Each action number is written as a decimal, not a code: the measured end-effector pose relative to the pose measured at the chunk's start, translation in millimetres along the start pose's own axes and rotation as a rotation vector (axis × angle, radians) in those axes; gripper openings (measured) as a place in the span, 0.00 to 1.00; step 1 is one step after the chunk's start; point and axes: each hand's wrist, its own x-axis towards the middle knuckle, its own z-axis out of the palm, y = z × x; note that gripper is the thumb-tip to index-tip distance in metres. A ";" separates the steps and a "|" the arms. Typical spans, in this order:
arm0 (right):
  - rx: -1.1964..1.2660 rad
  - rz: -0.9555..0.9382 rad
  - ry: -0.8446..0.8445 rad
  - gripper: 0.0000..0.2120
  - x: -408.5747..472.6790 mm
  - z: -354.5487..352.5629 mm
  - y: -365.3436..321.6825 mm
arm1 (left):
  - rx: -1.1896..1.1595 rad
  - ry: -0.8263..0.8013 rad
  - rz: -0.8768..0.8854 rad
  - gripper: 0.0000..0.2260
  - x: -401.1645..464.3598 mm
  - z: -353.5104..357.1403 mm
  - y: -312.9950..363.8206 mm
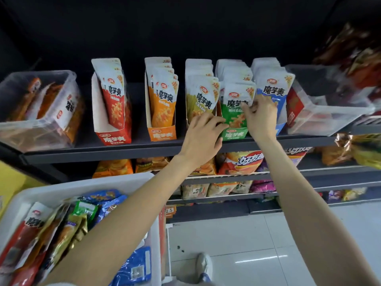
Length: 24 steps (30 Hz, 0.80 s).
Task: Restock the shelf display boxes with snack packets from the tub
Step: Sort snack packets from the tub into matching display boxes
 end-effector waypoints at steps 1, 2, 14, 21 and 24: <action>-0.014 0.023 0.012 0.11 -0.5 2.6 1.3 | 0.002 -0.010 -0.002 0.16 -1.1 0.9 -0.6; -0.021 0.040 0.019 0.12 -1.9 4.3 1.2 | 0.001 -0.019 -0.002 0.16 -1.8 1.2 -1.2; 0.480 -0.061 0.076 0.08 -153.6 7.8 -55.9 | -0.740 0.258 -0.504 0.08 -82.5 -81.3 -0.8; 0.244 -0.420 -0.553 0.07 -227.1 71.0 -100.4 | -0.518 0.307 -0.858 0.06 -211.1 -119.6 -40.5; 0.179 -0.488 -0.746 0.08 -246.1 100.9 -121.3 | -0.220 0.071 -0.917 0.07 -269.8 -127.7 -67.5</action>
